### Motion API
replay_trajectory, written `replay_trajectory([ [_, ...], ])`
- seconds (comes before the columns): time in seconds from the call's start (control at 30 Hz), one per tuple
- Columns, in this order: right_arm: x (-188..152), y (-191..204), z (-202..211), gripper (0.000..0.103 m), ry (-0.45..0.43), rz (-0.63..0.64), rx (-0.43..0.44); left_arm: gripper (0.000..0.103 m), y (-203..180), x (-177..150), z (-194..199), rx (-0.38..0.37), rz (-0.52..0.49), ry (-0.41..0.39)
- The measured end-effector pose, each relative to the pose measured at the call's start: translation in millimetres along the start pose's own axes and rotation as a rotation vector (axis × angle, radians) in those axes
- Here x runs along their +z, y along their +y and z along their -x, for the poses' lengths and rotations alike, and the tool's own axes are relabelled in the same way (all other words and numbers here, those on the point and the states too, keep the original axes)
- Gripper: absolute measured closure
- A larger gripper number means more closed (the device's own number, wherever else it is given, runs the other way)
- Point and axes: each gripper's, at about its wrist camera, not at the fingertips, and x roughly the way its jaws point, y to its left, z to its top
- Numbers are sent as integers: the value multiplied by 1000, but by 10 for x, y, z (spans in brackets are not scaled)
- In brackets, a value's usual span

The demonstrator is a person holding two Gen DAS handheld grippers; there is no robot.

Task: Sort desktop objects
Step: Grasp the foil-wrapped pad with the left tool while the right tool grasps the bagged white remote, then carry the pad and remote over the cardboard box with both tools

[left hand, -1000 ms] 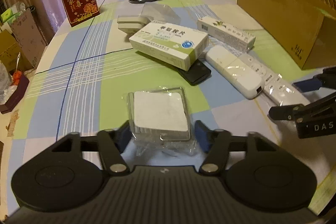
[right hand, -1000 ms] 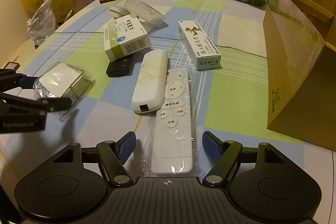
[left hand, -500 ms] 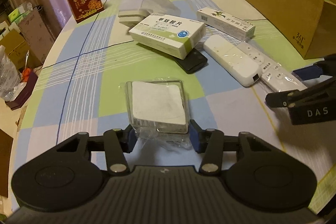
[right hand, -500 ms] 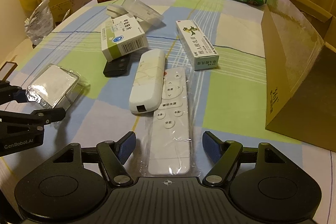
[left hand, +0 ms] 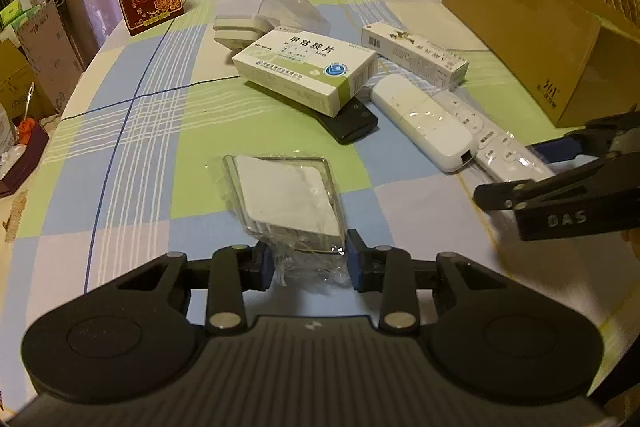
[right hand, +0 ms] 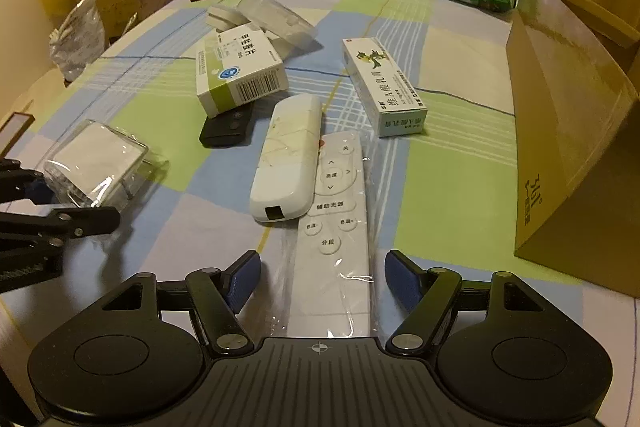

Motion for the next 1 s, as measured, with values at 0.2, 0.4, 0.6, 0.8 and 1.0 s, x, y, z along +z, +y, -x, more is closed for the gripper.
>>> replay_trajectory([
  [0.2,25,-18,22,66,13,9,-19,73,21,8,69,-13,7,-6],
  [0.4,-2,-82,159,66,11,-35,-13,74,7,20,189,-29,2,-24],
  [0.6,-41,-171,378,66,-7,-91,-22,74,-43,47,281,-36,-16,-39],
  [0.8,-60,-236,553,66,-29,-121,-33,74,-124,106,398,-40,-34,-60],
  [1.0,-50,-289,764,66,-69,-151,-35,74,-214,195,516,-52,-51,-81],
])
